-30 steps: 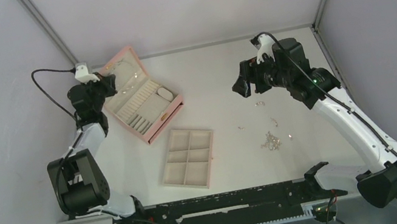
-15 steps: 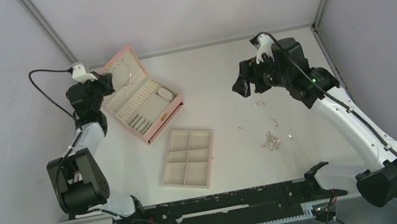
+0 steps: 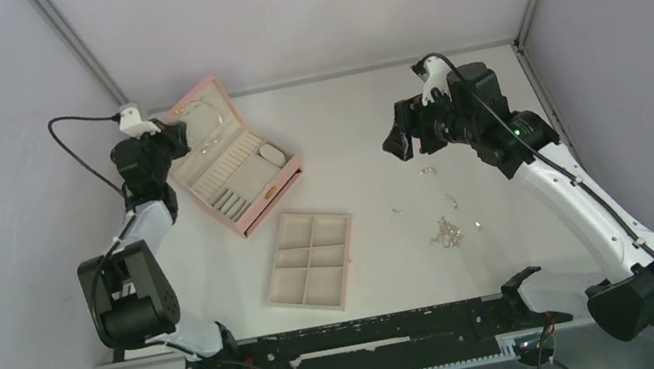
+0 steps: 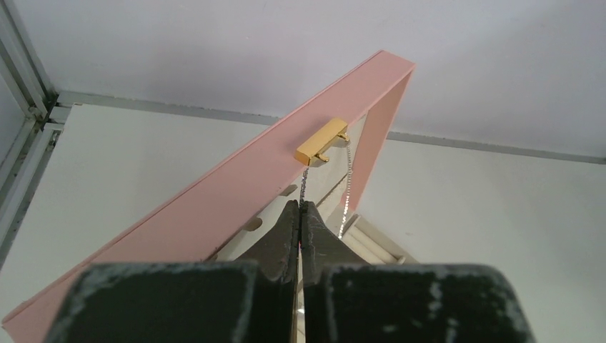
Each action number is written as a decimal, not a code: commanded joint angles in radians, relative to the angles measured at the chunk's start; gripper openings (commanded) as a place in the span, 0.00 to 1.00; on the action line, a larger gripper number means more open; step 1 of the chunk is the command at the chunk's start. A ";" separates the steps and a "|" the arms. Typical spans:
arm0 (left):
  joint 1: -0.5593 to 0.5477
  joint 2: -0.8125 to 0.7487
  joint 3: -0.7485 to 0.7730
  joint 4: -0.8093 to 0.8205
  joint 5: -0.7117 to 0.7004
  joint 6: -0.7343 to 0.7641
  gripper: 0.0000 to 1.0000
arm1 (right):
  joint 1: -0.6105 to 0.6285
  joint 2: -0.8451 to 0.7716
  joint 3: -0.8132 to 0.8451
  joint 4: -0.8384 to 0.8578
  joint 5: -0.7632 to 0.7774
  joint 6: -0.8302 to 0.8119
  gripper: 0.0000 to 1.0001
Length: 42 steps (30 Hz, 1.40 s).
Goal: Organize the mixed jewelry
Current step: Place the jewelry in the jewelry box.
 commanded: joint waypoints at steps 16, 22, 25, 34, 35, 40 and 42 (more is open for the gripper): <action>0.000 0.004 -0.057 0.115 -0.040 -0.067 0.00 | -0.005 -0.008 0.006 0.012 0.002 -0.002 0.83; -0.006 0.003 -0.059 0.120 -0.042 -0.064 0.00 | -0.005 -0.010 0.005 0.008 0.004 0.002 0.82; -0.007 0.004 -0.060 0.119 -0.053 -0.066 0.00 | -0.004 -0.014 0.006 0.007 0.006 0.003 0.83; -0.005 -0.010 -0.067 0.082 -0.098 -0.038 0.00 | -0.003 -0.016 0.006 0.002 0.008 0.002 0.83; -0.005 -0.010 -0.062 0.069 -0.104 -0.030 0.00 | -0.002 -0.016 0.005 0.001 0.008 0.003 0.82; -0.005 -0.006 -0.051 0.048 -0.125 -0.022 0.00 | -0.002 -0.019 0.006 -0.007 0.015 0.003 0.82; -0.005 -0.001 -0.044 0.039 -0.127 -0.022 0.01 | -0.002 -0.019 0.005 -0.007 0.013 0.003 0.83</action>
